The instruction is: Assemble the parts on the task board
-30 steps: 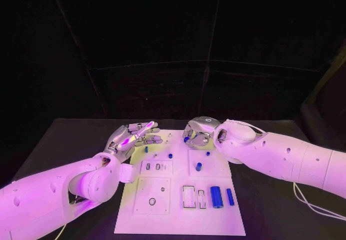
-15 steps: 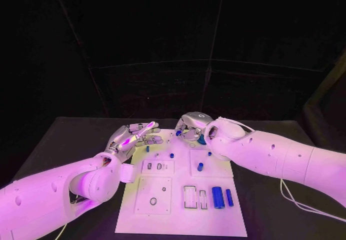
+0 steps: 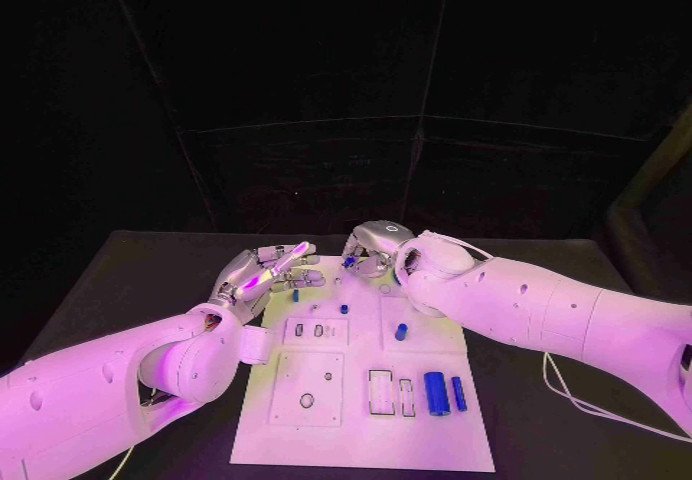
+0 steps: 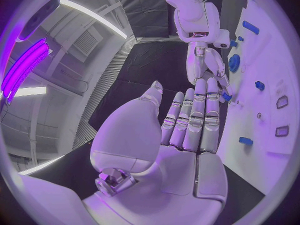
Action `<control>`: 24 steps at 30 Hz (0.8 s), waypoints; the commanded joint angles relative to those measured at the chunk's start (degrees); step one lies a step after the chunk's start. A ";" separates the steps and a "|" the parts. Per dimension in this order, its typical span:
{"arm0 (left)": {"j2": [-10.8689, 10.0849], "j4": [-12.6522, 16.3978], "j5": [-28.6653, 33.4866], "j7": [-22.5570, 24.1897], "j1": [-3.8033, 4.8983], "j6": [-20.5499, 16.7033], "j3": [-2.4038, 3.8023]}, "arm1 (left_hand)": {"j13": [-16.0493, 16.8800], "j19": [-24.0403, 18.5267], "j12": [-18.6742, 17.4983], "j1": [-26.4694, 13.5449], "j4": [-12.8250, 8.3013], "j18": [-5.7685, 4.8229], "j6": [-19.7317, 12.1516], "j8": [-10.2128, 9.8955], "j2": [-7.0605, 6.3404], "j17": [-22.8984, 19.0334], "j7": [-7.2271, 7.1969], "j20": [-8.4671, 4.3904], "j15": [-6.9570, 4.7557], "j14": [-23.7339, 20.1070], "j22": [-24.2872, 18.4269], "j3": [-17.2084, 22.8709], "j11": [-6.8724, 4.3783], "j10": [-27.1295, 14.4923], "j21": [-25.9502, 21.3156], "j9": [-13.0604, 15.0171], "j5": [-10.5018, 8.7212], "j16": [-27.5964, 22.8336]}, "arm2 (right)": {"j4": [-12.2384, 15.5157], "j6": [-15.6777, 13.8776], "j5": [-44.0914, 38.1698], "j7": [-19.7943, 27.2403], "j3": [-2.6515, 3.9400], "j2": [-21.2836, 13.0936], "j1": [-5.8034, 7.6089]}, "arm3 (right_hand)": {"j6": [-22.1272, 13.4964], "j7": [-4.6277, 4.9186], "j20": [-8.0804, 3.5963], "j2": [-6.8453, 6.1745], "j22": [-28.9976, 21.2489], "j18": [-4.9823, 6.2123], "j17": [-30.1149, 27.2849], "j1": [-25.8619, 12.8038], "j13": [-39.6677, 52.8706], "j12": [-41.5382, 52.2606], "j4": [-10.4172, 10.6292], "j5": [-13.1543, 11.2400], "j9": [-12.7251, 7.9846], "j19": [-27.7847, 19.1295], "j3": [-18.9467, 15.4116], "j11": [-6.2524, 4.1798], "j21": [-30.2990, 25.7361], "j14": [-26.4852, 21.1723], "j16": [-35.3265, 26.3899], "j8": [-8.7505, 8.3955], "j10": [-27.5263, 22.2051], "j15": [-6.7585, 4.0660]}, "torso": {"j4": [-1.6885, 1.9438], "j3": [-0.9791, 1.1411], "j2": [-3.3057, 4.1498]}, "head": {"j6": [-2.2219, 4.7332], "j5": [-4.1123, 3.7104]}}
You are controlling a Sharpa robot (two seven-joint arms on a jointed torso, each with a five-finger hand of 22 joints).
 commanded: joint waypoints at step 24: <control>0.42 -0.19 -0.34 -0.23 0.15 1.08 0.05 | -0.07 -0.16 -0.23 -0.25 -0.16 0.65 -0.51 -0.29 0.42 0.09 0.50 0.40 -0.14 -0.36 -0.09 -0.16 0.00 -0.60 -0.22 -0.05 0.29 -0.32 | -2.84 1.67 -1.08 -1.72 0.04 2.71 0.17 | -1.27 0.35 0.50 -1.66 -0.23 -0.41 -0.40 -0.34 -0.12 -0.37 1.07 -0.42 -0.02 -0.69 1.02 0.36 0.39 0.53 0.34 -0.38 -1.72 0.43 | 0.10 -0.06 0.35 | -0.12 0.18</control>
